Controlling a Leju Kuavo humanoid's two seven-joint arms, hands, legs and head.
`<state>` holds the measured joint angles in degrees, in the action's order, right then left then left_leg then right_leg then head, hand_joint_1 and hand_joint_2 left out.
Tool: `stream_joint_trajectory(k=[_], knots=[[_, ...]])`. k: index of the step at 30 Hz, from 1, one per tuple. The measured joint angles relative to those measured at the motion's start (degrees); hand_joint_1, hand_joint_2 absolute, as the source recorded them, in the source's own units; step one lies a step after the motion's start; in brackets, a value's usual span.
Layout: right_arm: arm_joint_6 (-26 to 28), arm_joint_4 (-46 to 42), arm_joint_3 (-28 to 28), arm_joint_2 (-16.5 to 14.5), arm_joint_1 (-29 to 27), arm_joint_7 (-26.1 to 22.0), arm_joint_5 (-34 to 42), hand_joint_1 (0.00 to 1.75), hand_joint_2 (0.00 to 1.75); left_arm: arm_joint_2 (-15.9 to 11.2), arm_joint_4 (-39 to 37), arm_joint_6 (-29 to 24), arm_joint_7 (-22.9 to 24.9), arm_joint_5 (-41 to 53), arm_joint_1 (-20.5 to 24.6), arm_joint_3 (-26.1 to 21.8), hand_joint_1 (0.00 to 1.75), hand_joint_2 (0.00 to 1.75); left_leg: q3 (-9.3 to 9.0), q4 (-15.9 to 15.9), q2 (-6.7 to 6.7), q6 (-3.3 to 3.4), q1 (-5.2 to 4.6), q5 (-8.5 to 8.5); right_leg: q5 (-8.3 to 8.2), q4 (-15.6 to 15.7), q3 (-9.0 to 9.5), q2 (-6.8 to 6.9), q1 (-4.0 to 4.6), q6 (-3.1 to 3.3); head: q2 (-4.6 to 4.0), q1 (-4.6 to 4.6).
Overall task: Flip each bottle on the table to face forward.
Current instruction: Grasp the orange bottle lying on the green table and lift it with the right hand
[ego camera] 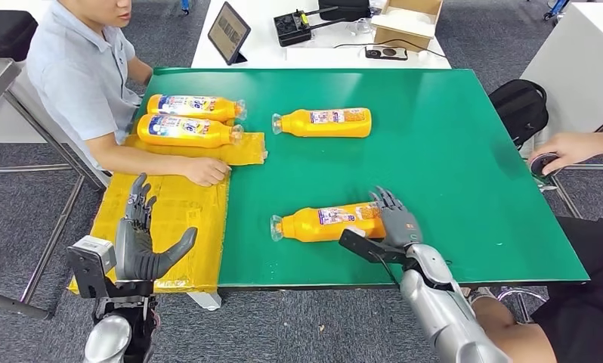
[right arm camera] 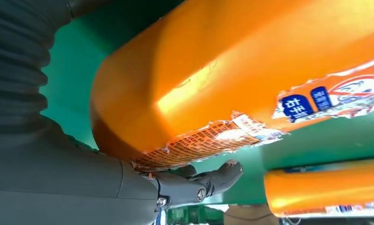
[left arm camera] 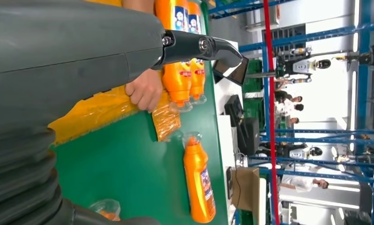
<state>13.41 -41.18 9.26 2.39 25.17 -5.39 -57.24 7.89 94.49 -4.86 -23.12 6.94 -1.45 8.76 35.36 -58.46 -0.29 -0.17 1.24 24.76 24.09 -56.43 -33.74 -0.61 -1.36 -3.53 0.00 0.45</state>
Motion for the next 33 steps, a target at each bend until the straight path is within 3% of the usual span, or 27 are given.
stream_joint_trajectory(k=[11, 15, 16, 26, 33], knots=[[-1.74, 8.05, 0.12, -0.41, 5.17, 0.53, -0.19, 0.03, 1.75, -0.17, -0.14, -0.07, 0.34, -0.44, 0.22, -0.10, 0.00, 1.75, -0.46, 0.00, 0.04, 0.01, 0.00, 0.00, -0.05, 0.03, 0.41, -0.01, 0.01, 0.08, 0.00, -0.01], [-1.90, 8.97, 0.14, -0.46, 5.58, 0.39, -0.11, 1.64, 1.75, -0.27, -0.29, -0.09, 0.34, -0.49, 0.22, -0.15, 0.00, 1.75, -0.59, 0.00, 0.04, 0.01, 0.00, 0.00, -0.06, 0.04, 0.56, -0.01, 0.00, 0.08, 0.00, 0.00], [-2.12, 9.18, 0.15, -0.46, 5.67, 0.19, 0.05, 1.70, 1.75, -0.30, -0.31, -0.10, 0.34, -0.57, 0.22, -0.16, 0.00, 1.75, -0.61, 0.00, 0.04, 0.01, 0.00, 0.00, -0.06, 0.04, 0.57, -0.01, 0.00, 0.08, 0.00, 0.00], [-7.83, 11.39, -0.78, -0.01, 6.56, -9.81, 9.31, 1.75, 1.75, -0.50, -1.36, -0.04, -0.57, -2.63, 0.95, -0.16, 0.00, 1.75, -0.82, 0.00, 0.11, 0.01, 0.01, 0.02, -0.08, 0.05, 0.64, -0.06, 0.03, 0.10, 0.00, 0.02], [-8.82, 12.17, -1.52, -0.01, 6.38, -12.28, 11.67, 1.75, 1.75, -0.56, -2.27, 0.01, -0.98, -3.38, 1.95, 0.10, 0.00, 1.75, -0.82, 0.00, 0.11, 0.01, 0.02, 0.02, -0.07, 0.04, 0.65, -0.06, 0.04, 0.10, 0.00, 0.01]])
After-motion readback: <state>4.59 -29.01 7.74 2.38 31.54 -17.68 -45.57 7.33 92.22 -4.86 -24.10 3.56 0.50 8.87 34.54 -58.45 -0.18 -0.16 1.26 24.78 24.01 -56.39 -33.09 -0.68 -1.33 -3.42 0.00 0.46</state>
